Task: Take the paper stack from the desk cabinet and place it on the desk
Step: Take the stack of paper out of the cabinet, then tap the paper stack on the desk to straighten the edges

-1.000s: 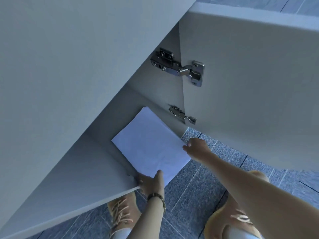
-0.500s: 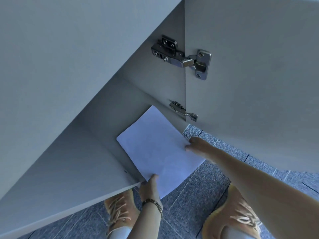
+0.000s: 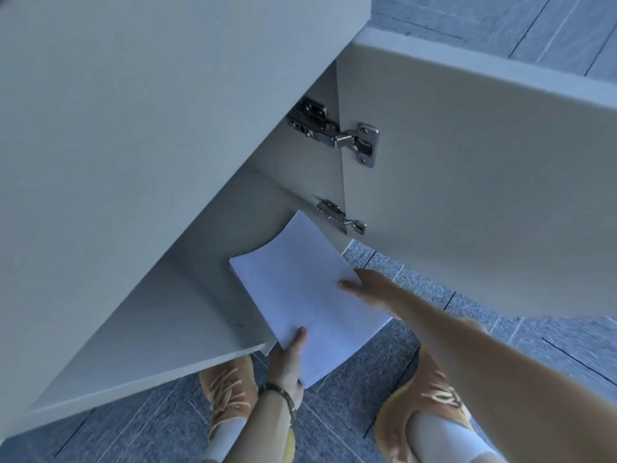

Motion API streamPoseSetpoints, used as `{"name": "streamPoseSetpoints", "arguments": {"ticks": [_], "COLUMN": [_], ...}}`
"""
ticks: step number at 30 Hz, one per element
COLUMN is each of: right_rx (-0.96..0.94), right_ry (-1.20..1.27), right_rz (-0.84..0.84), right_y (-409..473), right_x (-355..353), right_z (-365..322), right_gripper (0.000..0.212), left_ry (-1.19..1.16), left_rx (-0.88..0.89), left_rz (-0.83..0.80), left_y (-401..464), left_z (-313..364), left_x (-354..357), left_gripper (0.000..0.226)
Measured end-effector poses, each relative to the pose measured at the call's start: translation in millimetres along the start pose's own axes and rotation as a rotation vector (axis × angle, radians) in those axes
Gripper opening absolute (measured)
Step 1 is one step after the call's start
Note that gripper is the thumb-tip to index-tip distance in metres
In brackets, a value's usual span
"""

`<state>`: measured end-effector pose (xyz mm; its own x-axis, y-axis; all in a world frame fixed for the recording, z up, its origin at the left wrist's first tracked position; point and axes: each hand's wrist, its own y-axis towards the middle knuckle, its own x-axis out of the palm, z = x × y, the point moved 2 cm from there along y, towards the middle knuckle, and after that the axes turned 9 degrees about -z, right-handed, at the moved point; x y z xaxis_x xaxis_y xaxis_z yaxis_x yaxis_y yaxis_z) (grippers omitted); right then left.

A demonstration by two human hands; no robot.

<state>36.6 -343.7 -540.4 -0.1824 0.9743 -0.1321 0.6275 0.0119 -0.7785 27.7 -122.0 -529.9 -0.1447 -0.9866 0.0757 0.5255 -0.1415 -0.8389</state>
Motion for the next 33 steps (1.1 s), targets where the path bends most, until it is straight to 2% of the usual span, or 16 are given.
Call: {"name": "streamPoseSetpoints", "arguments": {"ticks": [4,11,14,17,20,29,30,33], "right_rx": [-0.015,-0.024,-0.068,-0.040,-0.067,-0.269,-0.302,-0.420], "right_ry": [-0.032,-0.040,-0.070,-0.142,-0.182,-0.098,-0.092,-0.029], "right_rz": [0.044,0.064,0.101,0.202,0.338,0.597,0.625,0.694], "right_y": [-48.4,-197.8,-267.5,-336.2,-403.0,-594.1,-611.8,-659.1], "right_x": [-3.2,-14.8,-13.7,-12.4,-13.8,-2.9,-2.0,1.0], "right_z": [-16.4,-47.2,-54.8,-63.1,-79.2,-139.1,-146.3,-172.6], "right_gripper": [0.044,0.049,0.046,0.053,0.052,0.034,0.034,0.036], "left_ry": [0.110,0.173,0.213,0.249,0.219,0.278,0.285,0.304], "left_rx": [0.048,0.152,0.198,0.217,0.267,0.501,0.536,0.697], "left_rz": [-0.005,-0.104,-0.147,-0.172,-0.188,-0.275,-0.297,-0.344], "left_y": [-43.9,-169.0,-223.0,-278.6,-343.7,-507.4,-530.0,-601.9], "left_z": [12.9,33.8,38.4,43.3,58.7,112.9,121.4,147.5], "left_x": [8.4,21.2,24.4,31.8,44.1,49.8,49.8,45.0], "left_gripper": [0.048,0.043,0.030,0.014,0.012,0.069,0.066,0.029]}}
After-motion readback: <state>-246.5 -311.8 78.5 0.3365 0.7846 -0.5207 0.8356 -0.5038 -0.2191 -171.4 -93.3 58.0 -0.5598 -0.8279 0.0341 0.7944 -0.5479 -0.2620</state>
